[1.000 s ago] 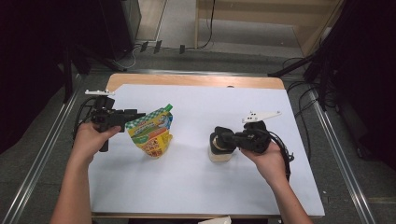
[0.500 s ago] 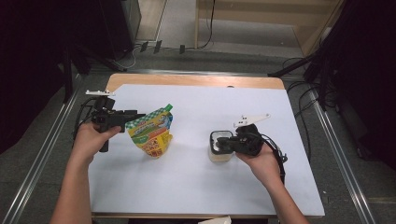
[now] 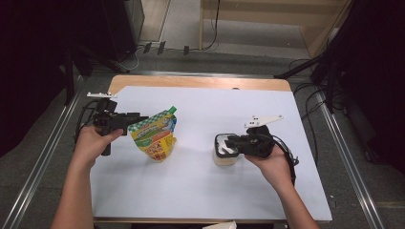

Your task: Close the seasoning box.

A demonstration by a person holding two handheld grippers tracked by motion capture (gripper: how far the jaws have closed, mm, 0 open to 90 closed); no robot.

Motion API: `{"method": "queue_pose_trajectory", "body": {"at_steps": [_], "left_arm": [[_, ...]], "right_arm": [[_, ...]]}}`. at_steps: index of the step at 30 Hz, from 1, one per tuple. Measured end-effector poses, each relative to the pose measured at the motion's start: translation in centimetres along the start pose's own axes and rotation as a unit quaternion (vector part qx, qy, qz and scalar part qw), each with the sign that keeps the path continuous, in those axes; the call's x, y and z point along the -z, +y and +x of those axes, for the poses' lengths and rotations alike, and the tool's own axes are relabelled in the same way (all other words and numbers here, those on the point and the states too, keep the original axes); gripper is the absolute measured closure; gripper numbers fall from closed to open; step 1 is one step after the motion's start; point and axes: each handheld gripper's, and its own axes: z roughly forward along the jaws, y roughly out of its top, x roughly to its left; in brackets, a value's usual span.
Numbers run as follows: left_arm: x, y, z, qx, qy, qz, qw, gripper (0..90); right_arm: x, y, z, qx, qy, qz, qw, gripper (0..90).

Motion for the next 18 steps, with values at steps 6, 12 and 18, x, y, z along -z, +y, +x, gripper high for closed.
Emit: {"method": "queue_pose_trajectory", "body": {"at_steps": [6, 12, 18], "left_arm": [[0.0, 0.0, 0.1, 0.001, 0.001, 0.0, 1.0, 39.2], [-0.1, -0.1, 0.2, 0.002, 0.001, 0.001, 1.0, 39.2], [0.0, -0.1, 0.2, 0.003, 0.001, 0.001, 1.0, 39.2]], "right_arm": [[1.0, -0.1, -0.9, -0.005, -0.006, -0.017, 0.9998, 62.1], [1.8, -0.3, -1.8, -0.01, -0.016, -0.027, 0.9995, 56.1], [2.7, -0.6, -2.9, -0.02, -0.03, -0.044, 0.9984, 53.9]]}}
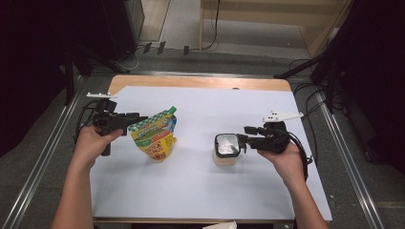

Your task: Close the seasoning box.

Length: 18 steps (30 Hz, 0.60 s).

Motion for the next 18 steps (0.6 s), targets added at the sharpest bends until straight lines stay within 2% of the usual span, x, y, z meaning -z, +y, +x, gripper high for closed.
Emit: {"method": "queue_pose_trajectory", "body": {"at_steps": [7, 18], "left_arm": [[-0.1, 0.0, -0.1, -0.002, -0.003, 0.0, 1.0, 39.2], [-0.1, -0.1, 0.2, 0.0, -0.001, 0.0, 1.0, 39.3]], "right_arm": [[0.9, -0.4, -1.3, -0.006, -0.016, -0.018, 0.9997, 51.5], [1.3, -1.1, -2.7, -0.011, -0.033, -0.015, 0.9993, 47.9]]}}
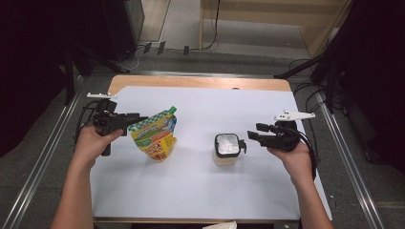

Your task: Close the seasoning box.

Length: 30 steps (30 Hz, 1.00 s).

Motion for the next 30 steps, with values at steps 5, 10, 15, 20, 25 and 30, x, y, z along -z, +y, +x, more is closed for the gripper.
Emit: {"method": "queue_pose_trajectory", "body": {"at_steps": [5, 10, 15, 20, 25, 30], "left_arm": [[0.0, 0.0, 0.1, 0.001, 0.001, 0.0, 1.0, 39.3], [-0.2, 0.0, 0.2, 0.002, 0.002, 0.001, 1.0, 39.4], [-0.5, 0.0, 0.1, 0.0, 0.003, 0.004, 1.0, 39.3], [-0.7, -0.1, 0.3, 0.002, 0.002, 0.007, 1.0, 39.4], [-0.8, -0.2, 0.5, 0.003, 0.003, 0.007, 1.0, 39.4], [-1.1, -0.4, 0.9, 0.006, 0.006, 0.011, 0.9999, 39.5]], "right_arm": [[0.0, -0.4, -0.5, -0.001, -0.005, 0.001, 1.0, 46.7], [0.1, -0.9, -1.4, -0.015, -0.013, -0.005, 0.9998, 44.9], [-0.1, -1.7, -2.2, -0.022, -0.022, -0.002, 0.9995, 44.8], [-0.7, -2.3, -2.9, -0.032, -0.041, 0.006, 0.9986, 45.2], [-1.5, -2.7, -3.1, -0.031, -0.045, 0.018, 0.9983, 45.1], [-2.0, -2.8, -3.3, -0.026, -0.048, 0.022, 0.9983, 45.1]]}}
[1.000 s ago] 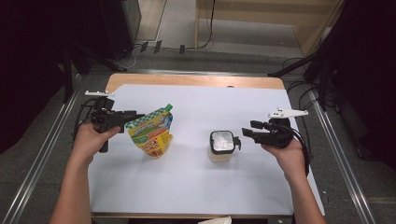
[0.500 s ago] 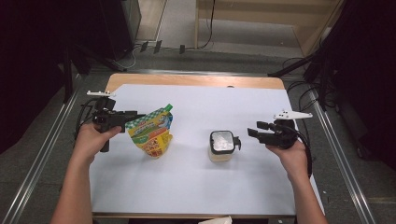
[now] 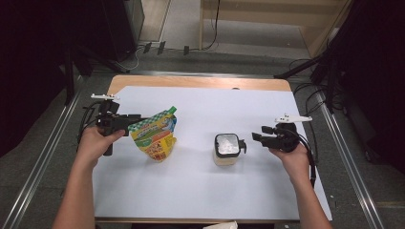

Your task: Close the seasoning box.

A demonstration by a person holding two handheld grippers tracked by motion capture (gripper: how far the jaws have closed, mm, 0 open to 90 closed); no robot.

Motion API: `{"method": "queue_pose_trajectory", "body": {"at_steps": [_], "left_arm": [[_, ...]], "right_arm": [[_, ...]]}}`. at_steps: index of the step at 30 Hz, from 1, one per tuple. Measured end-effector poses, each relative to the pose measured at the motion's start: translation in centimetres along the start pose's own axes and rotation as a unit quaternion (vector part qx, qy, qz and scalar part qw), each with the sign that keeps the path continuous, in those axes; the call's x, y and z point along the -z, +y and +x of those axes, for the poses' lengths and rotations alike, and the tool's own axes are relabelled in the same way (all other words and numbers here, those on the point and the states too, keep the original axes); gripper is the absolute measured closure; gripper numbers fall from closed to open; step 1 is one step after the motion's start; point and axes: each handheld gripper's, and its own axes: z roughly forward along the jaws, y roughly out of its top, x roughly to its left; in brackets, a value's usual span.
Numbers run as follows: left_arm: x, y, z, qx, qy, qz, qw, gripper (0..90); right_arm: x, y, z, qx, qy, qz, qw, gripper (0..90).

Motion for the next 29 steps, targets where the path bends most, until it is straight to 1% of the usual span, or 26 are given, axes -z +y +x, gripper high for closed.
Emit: {"method": "queue_pose_trajectory", "body": {"at_steps": [2, 5, 9, 21, 29], "left_arm": [[-0.1, -0.1, 0.3, 0.003, 0.001, 0.004, 1.0, 39.3], [-0.4, -0.2, 0.7, 0.012, 0.006, 0.011, 0.9998, 38.8], [-0.6, -0.3, 1.0, 0.012, 0.006, 0.012, 0.9998, 38.7], [-0.7, -0.3, 0.9, 0.012, 0.006, 0.014, 0.9998, 38.3], [-0.8, -0.4, 1.2, 0.014, 0.006, 0.017, 0.9997, 38.3]], "right_arm": [[-0.1, 0.0, 0.0, -0.003, 0.001, 0.002, 1.0, 45.1], [-0.3, 0.0, 0.1, -0.002, -0.001, 0.005, 1.0, 44.6], [-0.3, 0.0, 0.1, -0.004, -0.001, 0.004, 1.0, 44.4], [-0.4, -0.1, 0.0, -0.007, -0.002, 0.007, 0.9999, 43.5], [-0.5, -0.1, 0.0, -0.007, -0.01, 0.01, 0.9999, 40.1]]}}
